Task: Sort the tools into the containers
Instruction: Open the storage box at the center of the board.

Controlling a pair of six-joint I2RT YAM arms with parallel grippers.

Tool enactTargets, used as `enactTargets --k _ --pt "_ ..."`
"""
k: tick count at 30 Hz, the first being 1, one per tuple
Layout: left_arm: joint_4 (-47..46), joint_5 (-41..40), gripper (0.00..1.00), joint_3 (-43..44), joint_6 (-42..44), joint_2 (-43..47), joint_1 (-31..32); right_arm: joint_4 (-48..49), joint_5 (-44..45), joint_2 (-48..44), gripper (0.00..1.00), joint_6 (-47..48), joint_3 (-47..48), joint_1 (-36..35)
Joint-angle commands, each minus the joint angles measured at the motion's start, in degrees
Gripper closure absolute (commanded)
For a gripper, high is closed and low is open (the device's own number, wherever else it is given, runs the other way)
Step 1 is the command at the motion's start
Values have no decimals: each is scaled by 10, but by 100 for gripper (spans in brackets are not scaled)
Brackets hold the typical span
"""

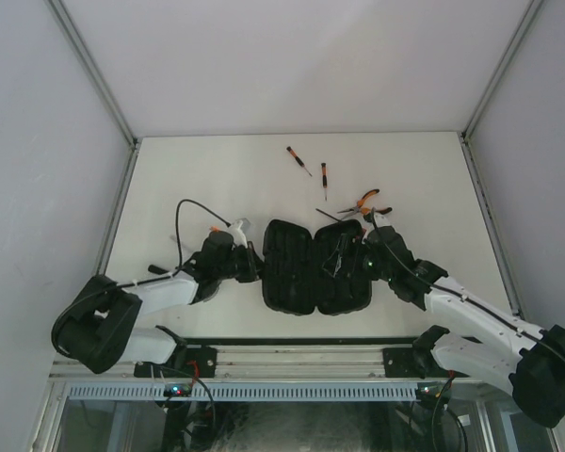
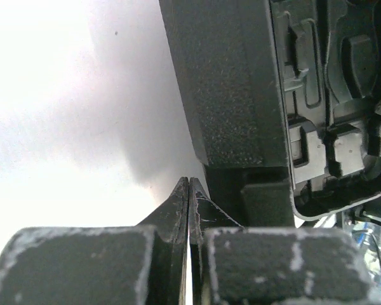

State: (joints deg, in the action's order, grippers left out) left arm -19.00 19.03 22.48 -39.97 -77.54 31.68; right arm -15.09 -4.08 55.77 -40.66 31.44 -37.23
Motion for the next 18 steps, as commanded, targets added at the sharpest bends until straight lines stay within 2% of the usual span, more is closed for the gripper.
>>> enactTargets --k 1,11,15,18 --pt "97 -63 99 47 52 52 -4 8 21 10 19 15 -6 -2" --pt "207 -151 99 63 75 120 -10 26 24 29 19 7 -38 -2" --pt "245 -181 95 69 80 156 -10 32 20 35 19 7 -43 -2" --pt "272 -199 89 77 86 181 -10 34 16 37 19 8 -43 -2"
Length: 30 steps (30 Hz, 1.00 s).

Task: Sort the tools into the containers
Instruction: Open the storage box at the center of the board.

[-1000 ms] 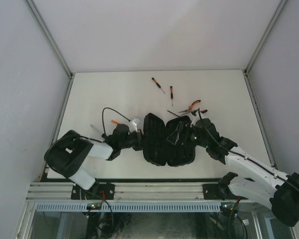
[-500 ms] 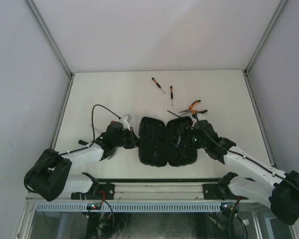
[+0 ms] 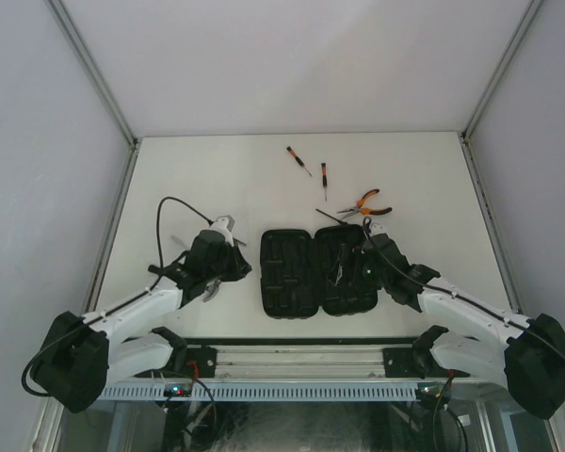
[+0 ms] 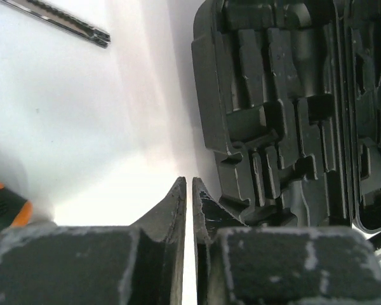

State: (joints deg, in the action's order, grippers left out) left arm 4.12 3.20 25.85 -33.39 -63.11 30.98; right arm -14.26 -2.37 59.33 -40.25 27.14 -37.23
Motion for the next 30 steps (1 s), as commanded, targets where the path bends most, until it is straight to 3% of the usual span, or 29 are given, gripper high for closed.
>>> enactTargets --k 1,5,15,21,27,30 --pt "48 -45 86 46 23 44 -3 27 -4 -1 19 3 1 -2" --pt "57 -41 73 54 29 59 -3 29 -11 -11 19 5 1 4" --pt "5 27 56 60 22 32 11 14 -71 -103 26 19 2 93" --pt "-19 34 55 66 21 -33 24 -28 -47 -119 33 29 9 156" --pt "-24 28 56 67 26 -75 29 -63 6 -59 40 52 26 171" --pt "-31 33 62 66 27 -91 30 -65 13 -26 45 58 29 172"
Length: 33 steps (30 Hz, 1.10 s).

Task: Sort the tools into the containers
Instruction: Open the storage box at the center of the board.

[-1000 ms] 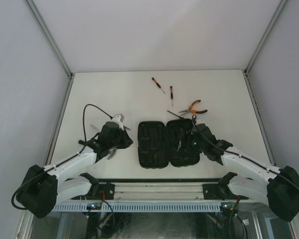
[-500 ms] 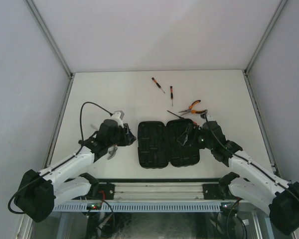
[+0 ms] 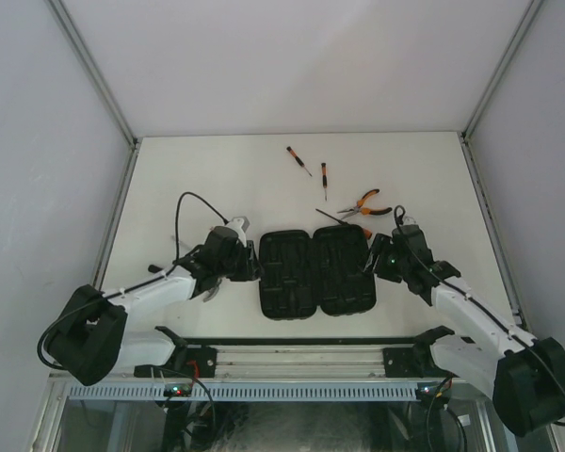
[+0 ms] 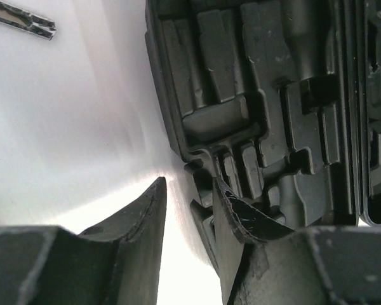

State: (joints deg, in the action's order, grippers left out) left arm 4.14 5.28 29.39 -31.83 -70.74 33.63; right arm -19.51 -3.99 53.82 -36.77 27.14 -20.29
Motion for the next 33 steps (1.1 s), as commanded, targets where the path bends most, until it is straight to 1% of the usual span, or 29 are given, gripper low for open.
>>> enactTargets --k 1,2,5,8,12,20,24,28,33 --pt "-34 14 64 31 11 -20 4 -12 30 38 47 23 29 2" --pt "-35 16 66 30 12 -24 4 -12 29 48 48 22 29 2" --pt "-41 20 71 29 12 -31 5 -15 22 70 58 21 30 0" --pt "-42 23 76 23 13 -28 6 -20 21 73 67 18 29 -9" --pt "-39 31 80 14 15 -17 10 -36 27 64 73 8 29 -35" --pt "-5 18 81 -17 8 37 20 -69 54 35 73 -36 11 -96" --pt "3 17 81 -32 2 62 27 -68 60 21 70 -48 -8 -100" --pt "20 18 81 -40 -1 83 28 -80 57 -6 69 -53 -8 -102" --pt "33 21 79 -60 -5 110 34 -104 57 -47 67 -72 -8 -126"
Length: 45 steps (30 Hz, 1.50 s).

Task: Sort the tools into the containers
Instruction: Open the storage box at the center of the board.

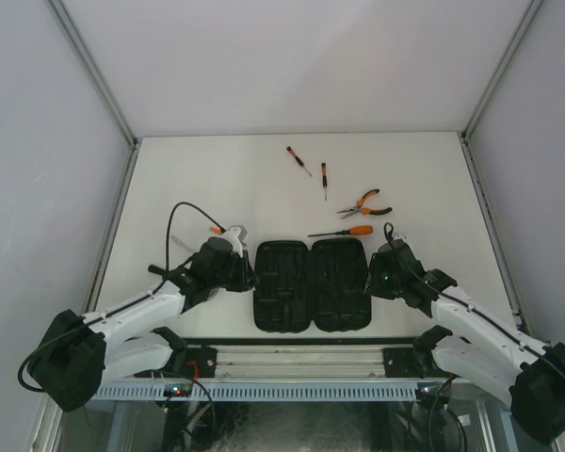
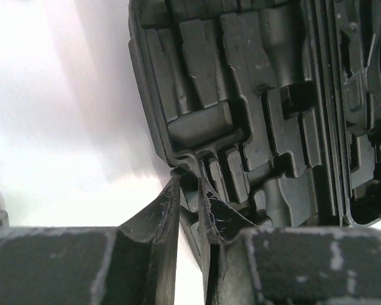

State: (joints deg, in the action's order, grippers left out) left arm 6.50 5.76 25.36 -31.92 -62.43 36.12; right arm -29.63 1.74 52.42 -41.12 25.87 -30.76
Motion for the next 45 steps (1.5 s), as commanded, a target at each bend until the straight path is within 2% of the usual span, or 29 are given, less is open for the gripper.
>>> enactTargets --k 1,10,16,21,33,38,40,45 --pt "10 18 79 -25 -5 31 11 -2 -3 -39 67 -35 3 -30" --pt "9 17 79 -46 -15 28 15 72 -58 -22 67 -59 -29 -66" --pt "36 14 80 -49 -21 55 16 24 -6 -23 64 -95 -38 -113" --pt "34 18 80 -49 -25 45 23 25 31 -16 62 -108 -57 -112" --pt "0 4 82 4 -25 -38 24 120 -20 86 61 -18 -21 12" --pt "2 -4 79 33 -19 -61 23 116 -24 107 56 19 15 46" --pt "9 -10 77 43 -17 -61 23 107 -26 102 53 30 25 53" --pt "28 -31 65 52 -17 -41 21 73 -13 65 43 38 30 58"
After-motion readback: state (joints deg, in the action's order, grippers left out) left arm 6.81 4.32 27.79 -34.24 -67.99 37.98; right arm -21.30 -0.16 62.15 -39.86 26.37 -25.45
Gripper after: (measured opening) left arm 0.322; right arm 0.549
